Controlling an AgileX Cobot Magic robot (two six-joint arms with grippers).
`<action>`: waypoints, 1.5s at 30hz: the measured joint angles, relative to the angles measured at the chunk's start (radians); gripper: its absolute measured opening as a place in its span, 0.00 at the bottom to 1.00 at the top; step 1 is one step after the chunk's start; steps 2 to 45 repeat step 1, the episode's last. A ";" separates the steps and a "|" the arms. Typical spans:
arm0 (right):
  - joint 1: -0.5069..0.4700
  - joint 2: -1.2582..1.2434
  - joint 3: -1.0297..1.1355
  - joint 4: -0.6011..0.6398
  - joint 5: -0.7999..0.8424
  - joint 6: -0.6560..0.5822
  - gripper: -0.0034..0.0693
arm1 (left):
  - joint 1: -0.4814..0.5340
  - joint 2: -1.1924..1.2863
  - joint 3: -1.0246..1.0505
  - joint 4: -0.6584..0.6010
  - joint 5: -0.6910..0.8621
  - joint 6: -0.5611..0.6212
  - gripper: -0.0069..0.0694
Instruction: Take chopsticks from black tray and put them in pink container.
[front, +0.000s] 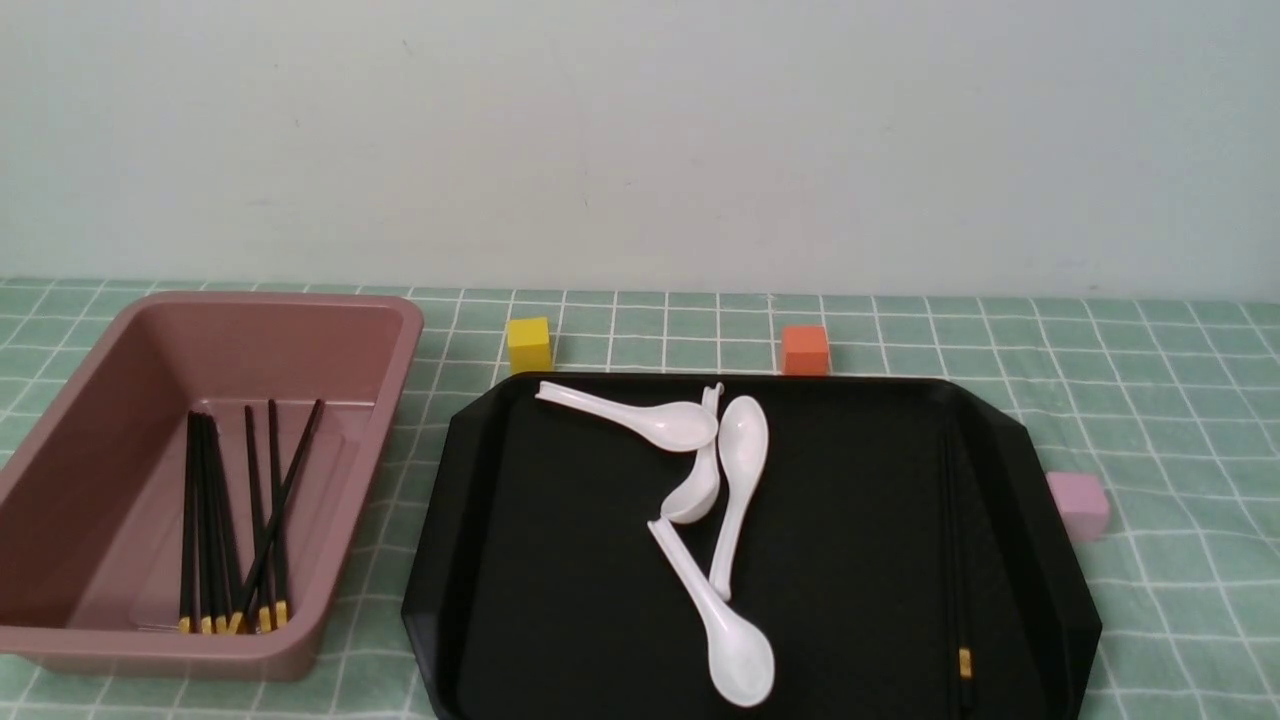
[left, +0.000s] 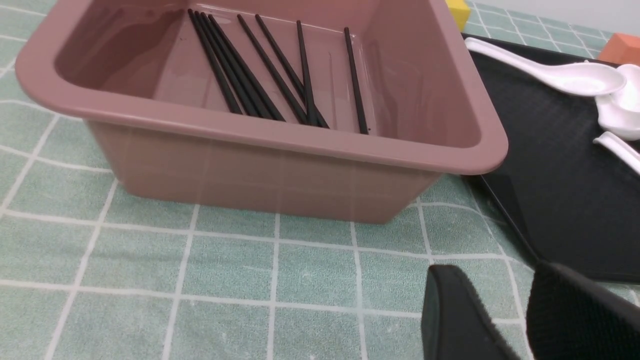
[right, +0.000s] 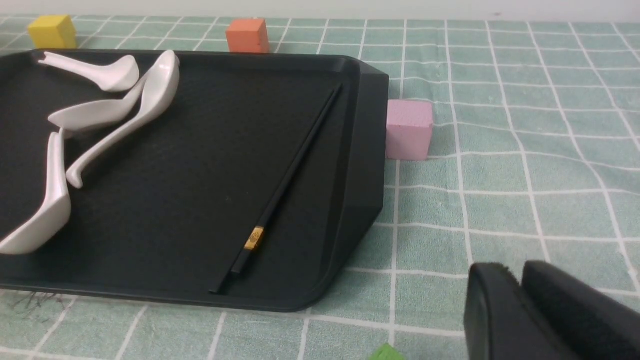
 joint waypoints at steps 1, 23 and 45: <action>0.000 0.000 0.000 0.000 0.000 0.000 0.20 | 0.000 0.000 0.000 0.000 0.000 0.000 0.40; 0.000 0.000 0.000 0.000 0.000 0.000 0.20 | 0.000 0.000 0.000 0.000 0.000 0.000 0.40; 0.000 0.000 0.000 0.000 0.000 0.000 0.20 | 0.000 0.000 0.000 0.000 0.000 0.000 0.40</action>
